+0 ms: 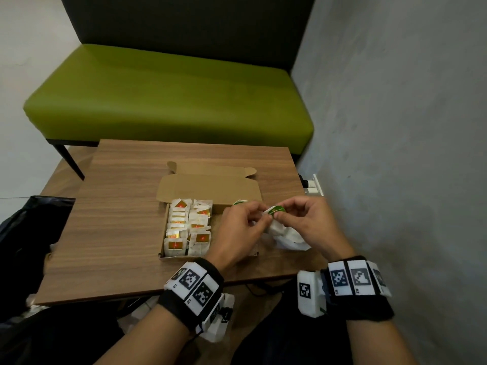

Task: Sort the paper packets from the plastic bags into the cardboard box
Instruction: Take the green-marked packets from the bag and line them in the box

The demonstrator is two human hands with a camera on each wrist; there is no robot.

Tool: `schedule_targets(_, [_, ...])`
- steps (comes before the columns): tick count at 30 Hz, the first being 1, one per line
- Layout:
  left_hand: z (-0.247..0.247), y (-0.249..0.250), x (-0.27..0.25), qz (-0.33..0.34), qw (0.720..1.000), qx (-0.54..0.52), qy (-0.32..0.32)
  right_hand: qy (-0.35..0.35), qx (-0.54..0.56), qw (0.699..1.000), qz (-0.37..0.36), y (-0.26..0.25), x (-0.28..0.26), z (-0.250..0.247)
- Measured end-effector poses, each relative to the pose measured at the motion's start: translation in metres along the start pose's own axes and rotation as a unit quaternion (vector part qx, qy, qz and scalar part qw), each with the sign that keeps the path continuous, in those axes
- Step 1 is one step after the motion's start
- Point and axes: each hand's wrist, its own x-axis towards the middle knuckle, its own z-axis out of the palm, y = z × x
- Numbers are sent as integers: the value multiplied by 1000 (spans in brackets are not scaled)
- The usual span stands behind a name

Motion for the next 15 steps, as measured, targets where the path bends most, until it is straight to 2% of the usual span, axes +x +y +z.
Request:
schedule_targets(8, [-38, -22, -24, -34, 995, 93, 4, -75, -92, 993, -29, -15, 5, 35])
schedule_targets(15, [-39, -34, -33, -79, 986, 145, 18, -86, -218, 972, -17, -14, 12, 48])
